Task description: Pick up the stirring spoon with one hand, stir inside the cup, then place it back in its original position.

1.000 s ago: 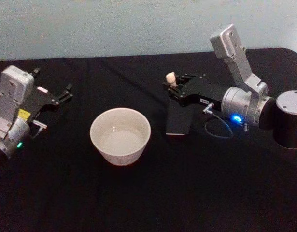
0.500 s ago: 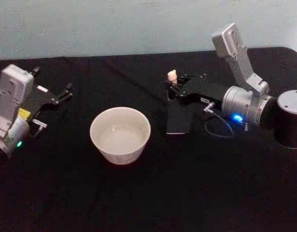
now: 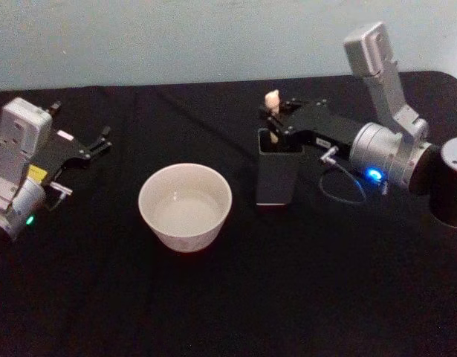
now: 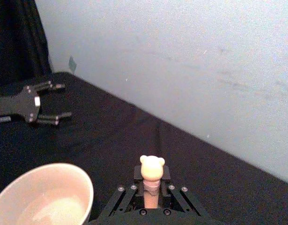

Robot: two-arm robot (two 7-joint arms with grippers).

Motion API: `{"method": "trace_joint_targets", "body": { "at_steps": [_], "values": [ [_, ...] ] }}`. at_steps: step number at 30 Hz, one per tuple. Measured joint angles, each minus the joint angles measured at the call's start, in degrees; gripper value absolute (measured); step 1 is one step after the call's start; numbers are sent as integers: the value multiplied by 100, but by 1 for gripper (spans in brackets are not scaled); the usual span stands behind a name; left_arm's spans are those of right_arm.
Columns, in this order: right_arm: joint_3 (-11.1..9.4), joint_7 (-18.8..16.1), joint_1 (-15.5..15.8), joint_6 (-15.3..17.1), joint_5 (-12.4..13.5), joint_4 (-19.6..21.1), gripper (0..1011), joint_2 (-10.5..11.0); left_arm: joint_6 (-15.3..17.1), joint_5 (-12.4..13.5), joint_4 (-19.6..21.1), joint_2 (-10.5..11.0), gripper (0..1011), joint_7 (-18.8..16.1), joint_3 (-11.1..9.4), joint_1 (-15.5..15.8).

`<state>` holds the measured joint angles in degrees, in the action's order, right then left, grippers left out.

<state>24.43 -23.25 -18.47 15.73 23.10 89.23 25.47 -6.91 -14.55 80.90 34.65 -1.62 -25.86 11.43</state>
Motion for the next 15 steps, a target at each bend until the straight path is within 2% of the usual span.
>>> {"method": "trace_joint_targets", "body": {
  "at_steps": [15],
  "values": [
    [-358,104,254,-169,365,674,197,159,0,0,0,0,1001,0,0,0]
  ]
}}
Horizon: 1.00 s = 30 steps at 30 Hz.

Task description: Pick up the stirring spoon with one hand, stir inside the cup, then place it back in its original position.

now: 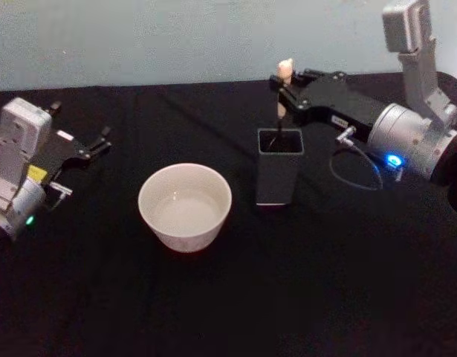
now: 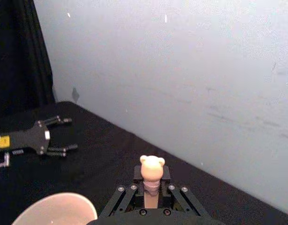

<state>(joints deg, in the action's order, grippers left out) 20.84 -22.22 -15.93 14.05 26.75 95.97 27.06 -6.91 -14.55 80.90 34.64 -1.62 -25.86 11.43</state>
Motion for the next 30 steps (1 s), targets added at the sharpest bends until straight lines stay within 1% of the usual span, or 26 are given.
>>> {"method": "trace_joint_targets", "body": {
  "at_steps": [7,17,24,29,30],
  "values": [
    [-92,65,73,-104,138,235,197,54,0,0,0,0,1001,0,0,0],
    [-95,101,67,-234,239,407,197,50,0,0,0,0,1001,0,0,0],
    [54,101,-30,-278,242,440,197,-19,0,0,0,0,1001,0,0,0],
    [243,80,-125,-317,217,414,197,-124,0,0,0,0,1001,0,0,0],
    [312,54,-153,-337,188,390,197,-156,0,0,0,0,1001,0,0,0]
  ]
}}
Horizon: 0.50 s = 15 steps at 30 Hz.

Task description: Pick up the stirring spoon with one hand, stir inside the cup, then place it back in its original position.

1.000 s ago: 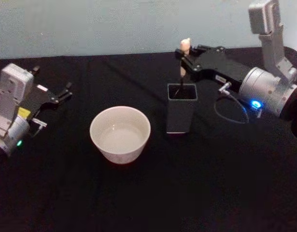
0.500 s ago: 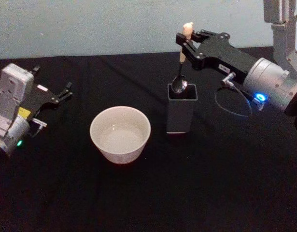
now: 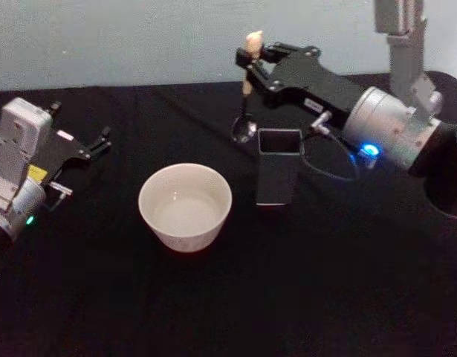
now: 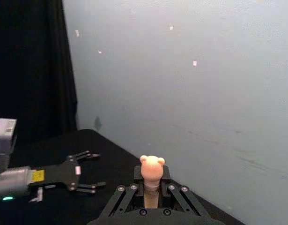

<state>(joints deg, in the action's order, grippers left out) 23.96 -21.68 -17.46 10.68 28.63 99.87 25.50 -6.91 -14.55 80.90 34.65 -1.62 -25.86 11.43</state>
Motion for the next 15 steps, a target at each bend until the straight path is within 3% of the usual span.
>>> {"method": "trace_joint_targets", "body": {
  "at_steps": [15],
  "values": [
    [498,-314,18,-313,-200,-277,197,-167,0,0,0,0,1002,0,0,0]
  ]
}}
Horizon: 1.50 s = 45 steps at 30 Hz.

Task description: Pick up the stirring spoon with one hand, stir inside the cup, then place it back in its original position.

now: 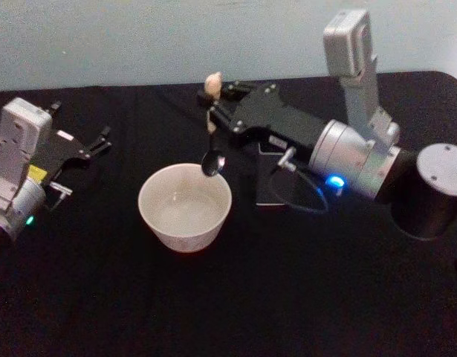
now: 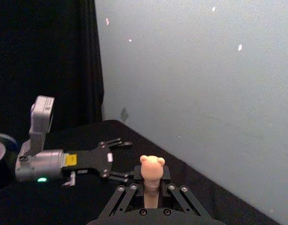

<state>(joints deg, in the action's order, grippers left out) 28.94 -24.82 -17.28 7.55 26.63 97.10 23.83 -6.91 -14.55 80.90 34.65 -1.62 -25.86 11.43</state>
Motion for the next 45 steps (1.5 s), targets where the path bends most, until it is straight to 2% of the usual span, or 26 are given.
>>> {"method": "trace_joint_targets", "body": {
  "at_steps": [14,20,31,45],
  "values": [
    [346,-224,108,-315,-207,-344,197,-156,0,0,1,0,1001,0,0,0],
    [435,-272,124,-723,-389,-678,197,-356,0,0,0,0,1001,0,0,0],
    [391,-326,90,-1042,-457,-1143,197,-647,0,0,1,0,1001,0,0,0],
    [329,-311,142,-1374,-654,-1412,197,-838,0,0,0,0,1001,0,0,0]
  ]
}}
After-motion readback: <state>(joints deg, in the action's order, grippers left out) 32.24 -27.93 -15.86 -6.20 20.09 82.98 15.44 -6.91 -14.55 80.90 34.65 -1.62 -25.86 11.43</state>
